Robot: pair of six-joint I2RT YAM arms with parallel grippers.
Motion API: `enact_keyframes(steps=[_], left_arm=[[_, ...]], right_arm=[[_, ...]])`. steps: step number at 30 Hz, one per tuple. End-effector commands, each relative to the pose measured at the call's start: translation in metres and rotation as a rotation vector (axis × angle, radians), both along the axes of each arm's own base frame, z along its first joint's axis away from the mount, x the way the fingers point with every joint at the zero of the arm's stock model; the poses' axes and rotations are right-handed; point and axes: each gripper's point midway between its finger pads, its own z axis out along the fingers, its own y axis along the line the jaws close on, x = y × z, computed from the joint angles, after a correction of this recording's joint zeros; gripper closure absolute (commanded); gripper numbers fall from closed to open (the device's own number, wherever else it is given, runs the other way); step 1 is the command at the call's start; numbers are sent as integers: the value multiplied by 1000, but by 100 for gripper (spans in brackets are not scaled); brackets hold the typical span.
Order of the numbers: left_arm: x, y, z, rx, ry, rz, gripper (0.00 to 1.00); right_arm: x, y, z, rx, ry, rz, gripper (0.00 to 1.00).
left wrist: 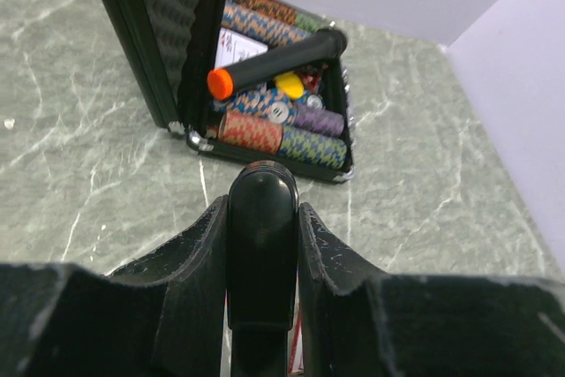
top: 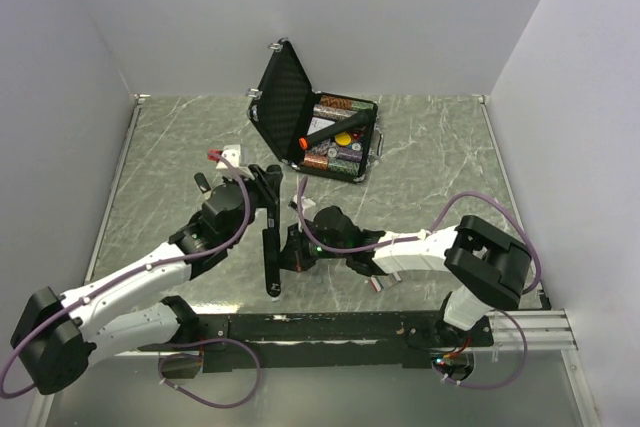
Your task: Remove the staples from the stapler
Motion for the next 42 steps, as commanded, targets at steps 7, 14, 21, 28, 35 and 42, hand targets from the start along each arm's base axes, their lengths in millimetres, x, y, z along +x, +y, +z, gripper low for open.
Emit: enact_keyframes(steps=[7,14,21,28,35,42], left_arm=[[-26,14,117,-200,-185,-42,99],[-42,29,136,-220,-208,-44,99],[-51,46,145,-212,-228,-17,99],[-56,55,153,-215,-240,1,99],[-59,56,157,-243,-241,-9,99],[-60,57,159,-249,-243,-3,99]], right_arm=[[26,-16,49,-15,-223,-65,100],[51,-47,68,-147,-365,-183,100],[66,-85,86,-255,-449,-298,100],[51,-93,91,-239,-408,-267,100],[38,-62,88,-157,-305,-185,100],[23,-33,81,-65,-187,-111,100]])
